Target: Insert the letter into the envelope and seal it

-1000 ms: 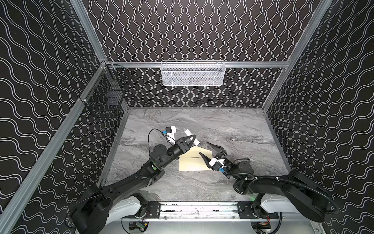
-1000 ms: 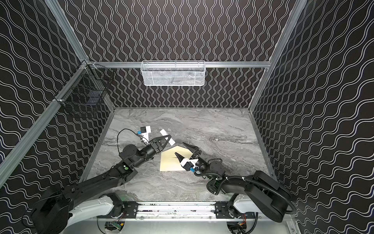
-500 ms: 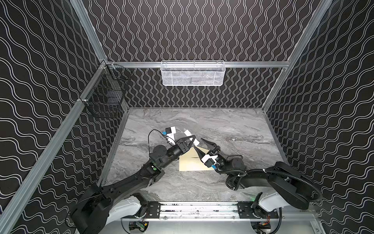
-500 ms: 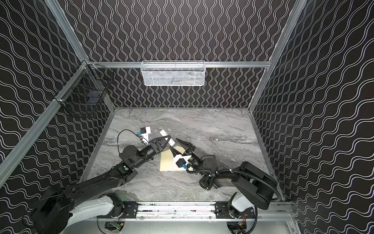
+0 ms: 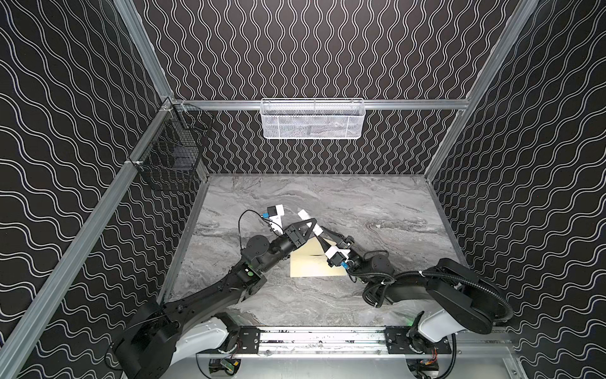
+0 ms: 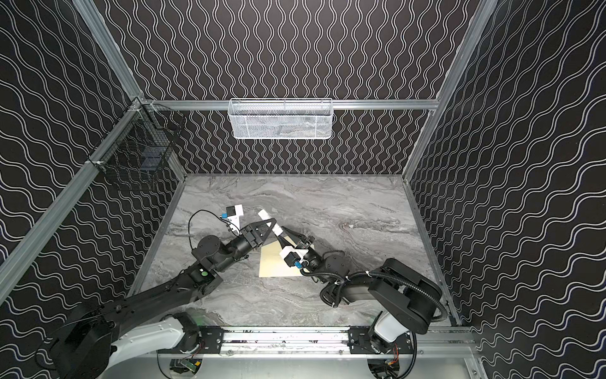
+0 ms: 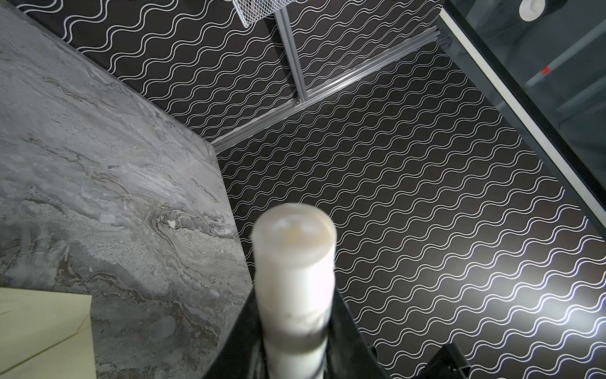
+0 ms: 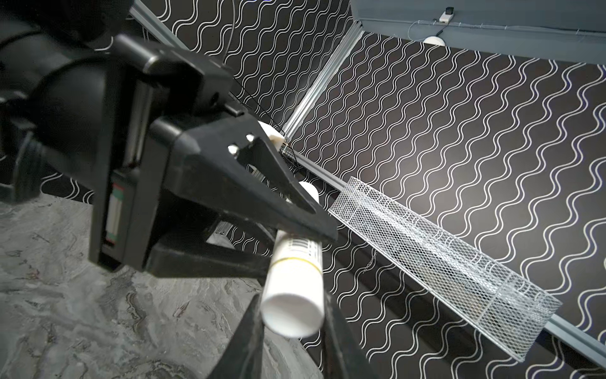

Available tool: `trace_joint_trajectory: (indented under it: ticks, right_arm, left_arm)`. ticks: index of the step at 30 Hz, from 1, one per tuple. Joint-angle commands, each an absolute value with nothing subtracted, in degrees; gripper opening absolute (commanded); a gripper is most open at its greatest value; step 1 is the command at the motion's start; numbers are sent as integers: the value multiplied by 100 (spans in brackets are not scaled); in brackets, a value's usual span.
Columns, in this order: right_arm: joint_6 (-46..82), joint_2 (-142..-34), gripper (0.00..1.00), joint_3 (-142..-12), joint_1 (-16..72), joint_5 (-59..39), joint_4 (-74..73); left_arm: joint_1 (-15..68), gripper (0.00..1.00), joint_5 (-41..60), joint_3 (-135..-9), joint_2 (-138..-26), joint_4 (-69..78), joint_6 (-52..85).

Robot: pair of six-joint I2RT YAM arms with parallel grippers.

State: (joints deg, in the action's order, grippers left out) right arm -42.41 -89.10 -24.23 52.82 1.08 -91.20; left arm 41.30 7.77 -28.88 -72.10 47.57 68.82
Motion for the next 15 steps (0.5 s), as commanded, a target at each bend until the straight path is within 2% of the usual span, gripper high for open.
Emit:
trace_joint_trajectory:
  ticks: [1,6,11,15]
  right_arm:
    - [-3828,-8916,29,-2527,5390,32,-9872]
    - [-2680,-8728,27,-2535,5581,-73,-9876]
    - [-1451,-8479,21,-2442,5634,-308,-9886]
    - [-175,-8332,21,-2384,5626,-507,-9875]
  left_arm:
    - [4134,0,818,-2909,-7218,4858,6791]
    - [4131,0,822,-2892,-7224,4904,6654]
    - [4131,0,826,-2827,-7263,4966,6455]
    - [4139,0,834,-2710,-7383,5215,6457]
